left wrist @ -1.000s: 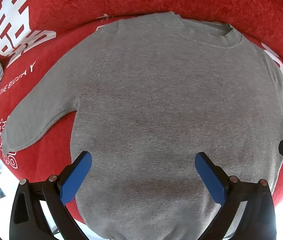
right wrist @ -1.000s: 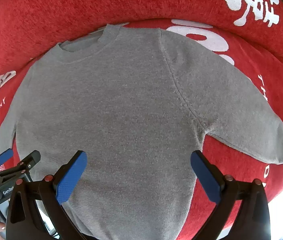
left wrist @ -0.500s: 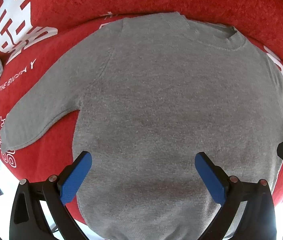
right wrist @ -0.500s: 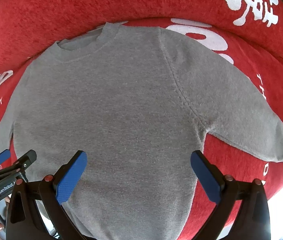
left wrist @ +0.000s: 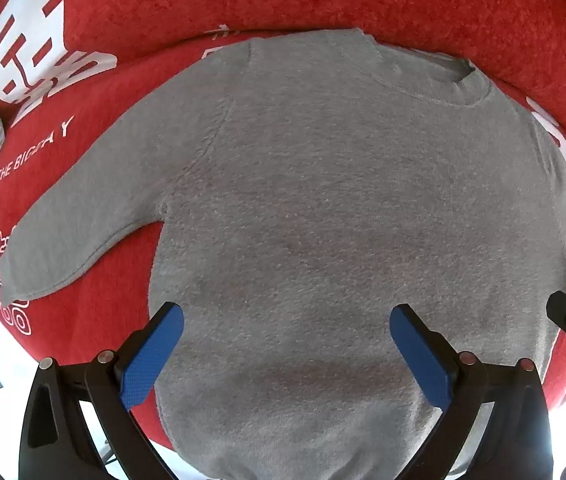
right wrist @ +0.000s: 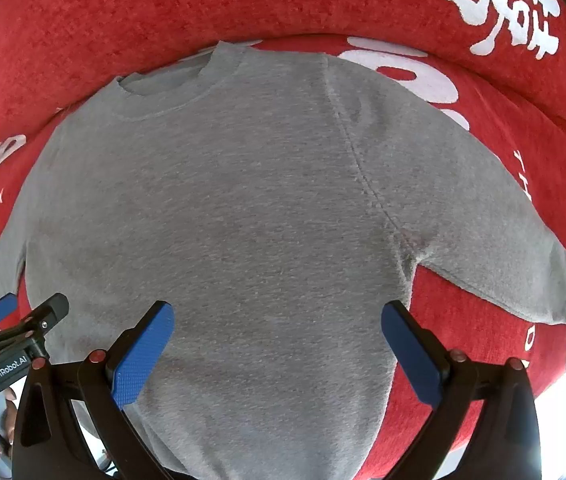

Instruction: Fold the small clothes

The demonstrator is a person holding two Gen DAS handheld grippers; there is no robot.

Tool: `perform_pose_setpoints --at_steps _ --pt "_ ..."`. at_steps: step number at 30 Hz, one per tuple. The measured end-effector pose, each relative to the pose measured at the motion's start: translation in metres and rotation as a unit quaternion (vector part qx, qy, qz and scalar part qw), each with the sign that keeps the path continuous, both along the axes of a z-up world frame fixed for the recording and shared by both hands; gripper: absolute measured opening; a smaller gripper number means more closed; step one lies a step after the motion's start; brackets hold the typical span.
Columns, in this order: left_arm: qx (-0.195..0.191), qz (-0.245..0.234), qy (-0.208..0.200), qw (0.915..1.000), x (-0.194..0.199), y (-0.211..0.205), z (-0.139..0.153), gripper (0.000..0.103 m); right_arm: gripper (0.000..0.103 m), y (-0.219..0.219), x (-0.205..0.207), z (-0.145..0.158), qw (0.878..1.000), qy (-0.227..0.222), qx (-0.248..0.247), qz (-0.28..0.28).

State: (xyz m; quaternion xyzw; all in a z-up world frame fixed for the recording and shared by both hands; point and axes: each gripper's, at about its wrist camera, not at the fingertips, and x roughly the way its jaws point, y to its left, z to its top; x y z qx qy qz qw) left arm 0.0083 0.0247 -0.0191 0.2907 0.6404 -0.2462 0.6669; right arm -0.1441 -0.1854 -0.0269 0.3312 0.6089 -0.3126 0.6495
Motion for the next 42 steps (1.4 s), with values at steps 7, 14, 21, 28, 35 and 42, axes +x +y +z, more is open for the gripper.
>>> perform_pose_setpoints --at_steps 7,14,21,28,35,42 --pt "-0.004 0.008 0.007 0.9999 0.006 0.009 -0.002 0.103 0.103 0.002 0.003 0.0 1.0 0.002 -0.001 0.002" --pt "-0.005 0.008 0.011 0.9999 0.012 0.016 -0.003 0.103 0.103 0.003 0.006 -0.001 1.0 0.004 -0.002 0.002" --pt "-0.01 0.011 0.016 0.9998 0.023 0.025 -0.005 0.103 0.103 0.004 0.007 -0.002 1.0 0.001 0.009 -0.006" --pt "-0.013 0.015 0.018 0.9996 0.032 0.034 -0.007 0.103 0.103 0.011 0.016 -0.003 1.0 0.007 0.005 -0.002" --pt "-0.019 0.026 0.024 0.9992 0.046 0.049 -0.012 0.103 0.103 0.019 0.027 -0.003 1.0 0.008 0.004 0.004" --pt "-0.065 0.077 0.064 0.9928 0.074 0.084 -0.02 0.103 0.103 0.042 0.047 -0.002 1.0 -0.004 0.013 0.028"
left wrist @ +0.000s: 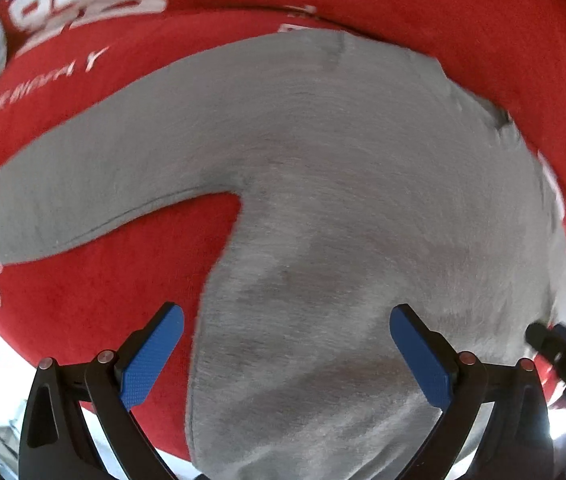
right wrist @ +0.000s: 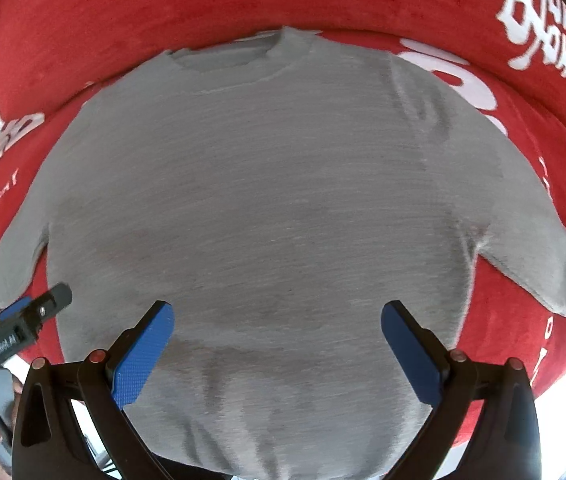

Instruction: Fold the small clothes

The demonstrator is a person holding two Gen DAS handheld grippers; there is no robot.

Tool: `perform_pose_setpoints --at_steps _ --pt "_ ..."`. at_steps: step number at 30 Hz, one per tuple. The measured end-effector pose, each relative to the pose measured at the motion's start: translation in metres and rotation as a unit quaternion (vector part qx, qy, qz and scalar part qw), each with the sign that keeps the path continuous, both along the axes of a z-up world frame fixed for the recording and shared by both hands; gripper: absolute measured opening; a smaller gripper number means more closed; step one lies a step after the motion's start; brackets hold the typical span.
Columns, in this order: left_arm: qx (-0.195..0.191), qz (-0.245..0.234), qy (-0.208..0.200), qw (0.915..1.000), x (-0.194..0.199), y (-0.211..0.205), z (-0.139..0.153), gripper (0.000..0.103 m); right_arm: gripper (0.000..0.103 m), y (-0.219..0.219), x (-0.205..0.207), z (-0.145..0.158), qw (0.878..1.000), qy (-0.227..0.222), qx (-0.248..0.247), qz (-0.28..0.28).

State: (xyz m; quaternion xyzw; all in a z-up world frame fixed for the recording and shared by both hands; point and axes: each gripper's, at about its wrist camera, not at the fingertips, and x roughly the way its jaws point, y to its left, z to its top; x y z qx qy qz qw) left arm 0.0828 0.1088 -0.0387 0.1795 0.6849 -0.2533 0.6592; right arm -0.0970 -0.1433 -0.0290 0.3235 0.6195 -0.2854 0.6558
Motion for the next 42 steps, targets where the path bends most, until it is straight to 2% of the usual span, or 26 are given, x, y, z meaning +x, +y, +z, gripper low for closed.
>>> perform_pose_setpoints --at_steps 5,7,11,14,17,20,25,26,27,28,30,32,33,36,38,42 --pt "-0.034 0.058 -0.002 0.9978 0.04 0.054 -0.007 0.103 0.103 0.024 0.022 0.0 0.999 -0.012 0.012 0.03" --pt "-0.048 0.094 0.001 0.9944 0.059 0.083 -0.012 0.103 0.103 0.034 0.031 -0.001 0.999 -0.014 0.015 0.044" --pt "-0.061 0.174 -0.004 0.9829 0.09 0.142 -0.034 0.103 0.103 0.055 0.049 -0.006 0.997 -0.018 0.025 0.065" --pt "-0.082 0.224 0.034 0.9706 0.11 0.17 -0.062 0.103 0.103 0.068 0.059 -0.011 0.996 -0.016 0.032 0.077" --pt "-0.116 0.25 0.045 0.9604 0.119 0.176 -0.065 0.103 0.103 0.08 0.067 -0.013 0.996 -0.018 0.039 0.084" --pt "-0.151 0.253 0.034 0.9549 0.13 0.171 -0.059 0.103 0.103 0.09 0.075 -0.012 0.995 -0.022 0.042 0.091" --pt "-0.174 0.284 0.019 0.9429 0.148 0.176 -0.061 0.102 0.103 0.098 0.084 -0.009 0.993 -0.021 0.04 0.106" --pt "-0.175 0.291 0.014 0.9406 0.149 0.179 -0.059 0.098 0.103 0.098 0.084 -0.009 0.993 -0.02 0.039 0.107" --pt "-0.165 0.295 0.004 0.9412 0.147 0.176 -0.05 0.083 0.103 0.098 0.085 -0.009 0.993 -0.02 0.039 0.105" --pt "-0.15 0.293 -0.01 0.9442 0.147 0.176 -0.048 0.054 0.103 0.097 0.084 -0.009 0.994 -0.021 0.04 0.103" --pt "-0.126 0.271 -0.023 0.954 0.15 0.175 -0.049 0.014 0.103 0.095 0.079 -0.01 0.994 -0.022 0.043 0.095" --pt "-0.138 0.272 -0.018 0.9521 0.152 0.18 -0.05 0.014 0.103 0.092 0.075 -0.012 0.995 -0.024 0.049 0.085" --pt "-0.137 0.265 -0.024 0.9542 0.151 0.178 -0.048 0.012 0.103 0.091 0.074 -0.013 0.995 -0.025 0.051 0.083" --pt "-0.128 0.22 -0.088 0.9631 0.146 0.164 -0.02 0.012 0.103 0.09 0.069 -0.011 0.995 -0.032 0.05 0.08" --pt "-0.126 0.177 -0.138 0.9664 0.139 0.135 0.004 0.006 0.103 0.088 0.064 -0.01 0.995 -0.038 0.05 0.078" --pt "-0.155 0.076 -0.204 0.9636 0.119 0.073 0.052 0.006 0.103 0.077 0.047 -0.005 0.996 -0.054 0.05 0.053"
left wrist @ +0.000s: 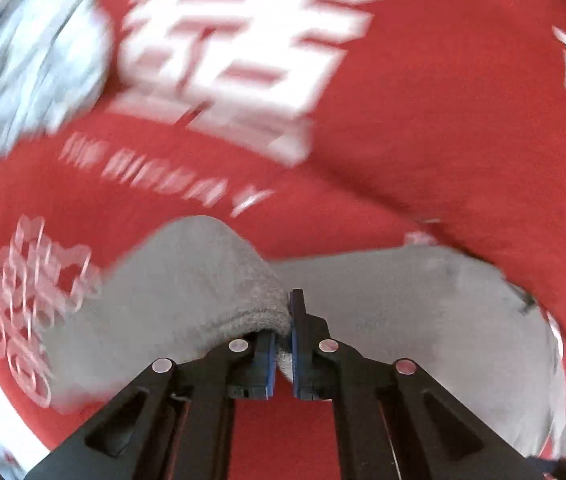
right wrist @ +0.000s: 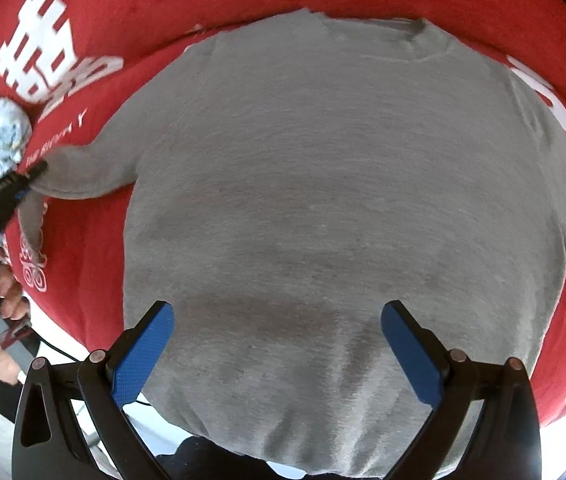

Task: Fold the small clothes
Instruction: 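Fold the held sleeve across the sweatshirt body and open the left tool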

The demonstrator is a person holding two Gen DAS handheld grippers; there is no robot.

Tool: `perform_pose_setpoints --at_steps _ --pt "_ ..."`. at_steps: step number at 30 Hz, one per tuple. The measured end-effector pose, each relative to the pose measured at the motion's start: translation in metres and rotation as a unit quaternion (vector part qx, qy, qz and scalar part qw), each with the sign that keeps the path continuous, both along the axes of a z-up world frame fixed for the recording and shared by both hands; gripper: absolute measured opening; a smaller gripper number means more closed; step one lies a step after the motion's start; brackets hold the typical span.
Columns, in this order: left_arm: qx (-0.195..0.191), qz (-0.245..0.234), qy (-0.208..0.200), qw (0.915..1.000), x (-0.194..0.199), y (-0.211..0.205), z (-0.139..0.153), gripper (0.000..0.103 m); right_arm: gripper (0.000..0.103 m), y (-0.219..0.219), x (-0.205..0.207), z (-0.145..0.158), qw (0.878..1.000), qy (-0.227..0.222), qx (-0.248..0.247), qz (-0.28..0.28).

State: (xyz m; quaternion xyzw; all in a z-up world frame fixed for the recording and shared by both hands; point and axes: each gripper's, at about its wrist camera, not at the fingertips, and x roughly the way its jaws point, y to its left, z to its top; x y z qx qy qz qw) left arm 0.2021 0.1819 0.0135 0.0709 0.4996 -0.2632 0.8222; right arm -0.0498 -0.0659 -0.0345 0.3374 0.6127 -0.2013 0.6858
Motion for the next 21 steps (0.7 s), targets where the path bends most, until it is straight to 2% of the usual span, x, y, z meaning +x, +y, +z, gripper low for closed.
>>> perform_pose_setpoints --at_steps 3,6,9,11,14,16,17,18,19,21 --pt "-0.017 -0.084 -0.032 0.9958 -0.026 -0.057 0.026 0.006 0.103 -0.014 -0.017 0.006 1.0 -0.013 -0.004 -0.028" --pt "-0.028 -0.178 -0.04 0.9829 -0.07 -0.122 0.031 0.006 0.103 -0.032 -0.043 0.011 0.997 -0.025 -0.012 -0.067" --pt "-0.018 -0.259 -0.025 0.9654 -0.121 -0.179 0.013 0.007 0.103 -0.052 -0.073 0.013 0.993 -0.027 -0.017 -0.11" --pt "0.006 -0.3 -0.002 0.9538 -0.151 -0.207 -0.01 0.007 0.103 -0.06 -0.09 0.011 0.99 -0.023 -0.018 -0.135" --pt "0.051 -0.321 0.016 0.9454 -0.176 -0.217 -0.04 0.007 0.103 -0.074 -0.117 0.005 0.986 -0.011 -0.017 -0.168" --pt "0.069 -0.322 0.027 0.9438 -0.181 -0.215 -0.048 0.008 0.103 -0.078 -0.127 0.001 0.984 -0.006 -0.017 -0.179" --pt "0.078 -0.322 0.034 0.9428 -0.181 -0.209 -0.052 0.012 0.103 -0.079 -0.129 0.0 0.983 -0.005 -0.017 -0.181" --pt "0.081 -0.32 0.036 0.9432 -0.18 -0.204 -0.052 0.031 0.103 -0.081 -0.13 -0.001 0.983 -0.003 -0.019 -0.182" --pt "0.085 -0.315 0.031 0.9449 -0.179 -0.198 -0.049 0.059 0.103 -0.082 -0.128 -0.002 0.983 -0.003 -0.02 -0.18" --pt "0.091 -0.295 -0.002 0.9511 -0.174 -0.178 -0.038 0.087 0.103 -0.085 -0.116 0.001 0.986 -0.007 -0.027 -0.165"
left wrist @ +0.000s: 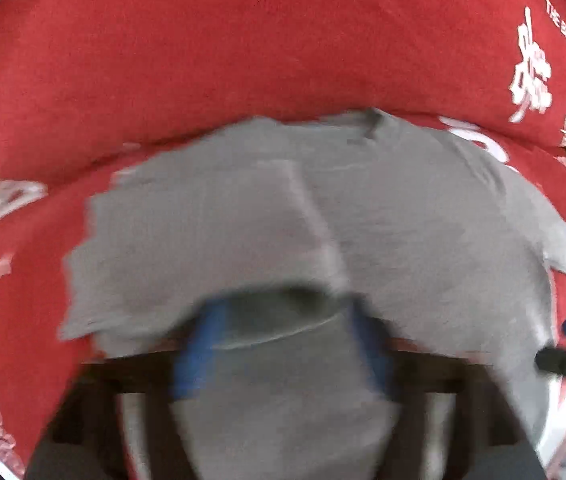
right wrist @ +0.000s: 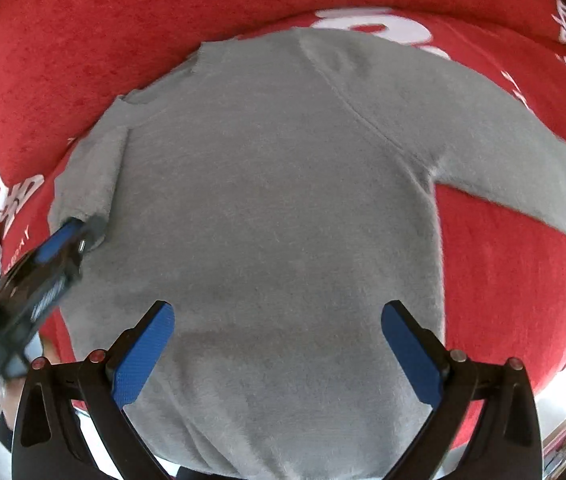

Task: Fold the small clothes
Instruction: 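Fold the held sleeve across the sweatshirt body and open the left tool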

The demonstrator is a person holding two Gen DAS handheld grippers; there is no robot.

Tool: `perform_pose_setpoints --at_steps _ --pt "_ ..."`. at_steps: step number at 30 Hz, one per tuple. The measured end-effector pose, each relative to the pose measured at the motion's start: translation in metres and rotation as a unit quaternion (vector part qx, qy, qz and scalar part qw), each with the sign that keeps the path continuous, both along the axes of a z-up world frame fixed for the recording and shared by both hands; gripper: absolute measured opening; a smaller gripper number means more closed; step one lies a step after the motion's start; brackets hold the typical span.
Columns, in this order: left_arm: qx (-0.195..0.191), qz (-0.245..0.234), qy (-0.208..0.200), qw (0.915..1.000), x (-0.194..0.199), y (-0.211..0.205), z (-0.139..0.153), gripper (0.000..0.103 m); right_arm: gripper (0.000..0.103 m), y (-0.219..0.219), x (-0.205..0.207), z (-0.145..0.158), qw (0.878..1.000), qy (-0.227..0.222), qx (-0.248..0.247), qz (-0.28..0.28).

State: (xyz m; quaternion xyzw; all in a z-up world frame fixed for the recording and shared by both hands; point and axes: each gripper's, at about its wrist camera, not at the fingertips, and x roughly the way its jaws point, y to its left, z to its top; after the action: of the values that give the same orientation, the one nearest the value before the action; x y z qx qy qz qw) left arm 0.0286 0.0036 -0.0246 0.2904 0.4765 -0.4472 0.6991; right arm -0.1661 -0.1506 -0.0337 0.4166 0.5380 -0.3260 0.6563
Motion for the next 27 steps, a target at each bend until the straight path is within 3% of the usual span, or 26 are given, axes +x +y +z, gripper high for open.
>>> perform_pose_setpoints --at_steps 3,6,9,14,17,23,27 --pt "0.01 0.035 -0.028 0.9989 0.016 0.031 0.012 0.087 0.103 0.005 0.036 0.007 0.998 -0.01 -0.024 0.051" --pt "0.042 0.092 -0.011 0.9948 0.045 0.067 -0.003 0.087 0.103 0.014 0.086 0.016 0.991 -0.03 -0.053 0.123" --pt "0.07 0.151 0.016 0.9859 0.064 0.092 -0.019 0.087 0.103 0.036 0.149 0.017 0.972 -0.047 -0.082 0.213" --pt "0.056 0.223 0.067 0.9709 0.076 0.12 -0.029 0.087 0.103 0.067 0.214 -0.007 0.94 -0.012 -0.113 0.32" --pt "0.043 0.235 0.079 0.9678 0.078 0.114 -0.023 0.087 0.103 0.076 0.231 -0.022 0.917 0.04 -0.158 0.364" --pt "0.025 0.228 0.087 0.9695 0.076 0.098 -0.019 0.087 0.103 0.068 0.218 -0.023 0.907 0.08 -0.196 0.365" --pt "0.065 0.2 0.075 0.9749 0.078 0.08 -0.037 0.087 0.103 0.065 0.233 -0.041 0.892 0.118 -0.212 0.381"
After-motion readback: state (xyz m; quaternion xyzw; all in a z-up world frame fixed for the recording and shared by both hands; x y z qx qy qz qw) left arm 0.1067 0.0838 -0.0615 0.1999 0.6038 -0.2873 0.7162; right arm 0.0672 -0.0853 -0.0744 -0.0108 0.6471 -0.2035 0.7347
